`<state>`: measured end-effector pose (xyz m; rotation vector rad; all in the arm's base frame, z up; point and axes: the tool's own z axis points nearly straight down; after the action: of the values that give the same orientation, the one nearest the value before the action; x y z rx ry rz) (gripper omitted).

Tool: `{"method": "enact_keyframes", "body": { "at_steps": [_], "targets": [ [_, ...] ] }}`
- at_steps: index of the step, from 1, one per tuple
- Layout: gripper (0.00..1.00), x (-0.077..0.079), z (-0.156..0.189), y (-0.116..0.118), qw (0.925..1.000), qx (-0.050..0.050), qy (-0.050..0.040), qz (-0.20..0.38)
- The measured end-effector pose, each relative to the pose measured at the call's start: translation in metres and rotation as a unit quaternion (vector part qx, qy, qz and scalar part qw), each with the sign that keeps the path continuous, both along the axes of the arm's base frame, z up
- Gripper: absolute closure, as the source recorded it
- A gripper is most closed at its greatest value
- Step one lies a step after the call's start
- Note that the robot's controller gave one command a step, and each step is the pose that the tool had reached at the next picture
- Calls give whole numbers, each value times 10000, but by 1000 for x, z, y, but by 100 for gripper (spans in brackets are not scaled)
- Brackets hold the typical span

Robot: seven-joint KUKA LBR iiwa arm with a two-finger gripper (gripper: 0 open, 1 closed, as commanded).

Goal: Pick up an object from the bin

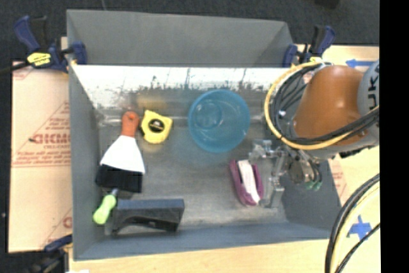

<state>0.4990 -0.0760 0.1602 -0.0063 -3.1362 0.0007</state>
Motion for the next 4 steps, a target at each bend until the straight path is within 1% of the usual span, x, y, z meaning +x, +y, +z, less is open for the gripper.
{"method": "enact_keyframes", "body": {
  "at_steps": [1,2,3,4],
  "targets": [
    [0,1,4,0,10000,-5,-32,26],
    [0,99,-92,46,9953,4,-52,-968],
    [0,118,-60,20,9748,-18,-74,2230],
    [0,119,-60,48,9999,0,-64,107]
  ]
}}
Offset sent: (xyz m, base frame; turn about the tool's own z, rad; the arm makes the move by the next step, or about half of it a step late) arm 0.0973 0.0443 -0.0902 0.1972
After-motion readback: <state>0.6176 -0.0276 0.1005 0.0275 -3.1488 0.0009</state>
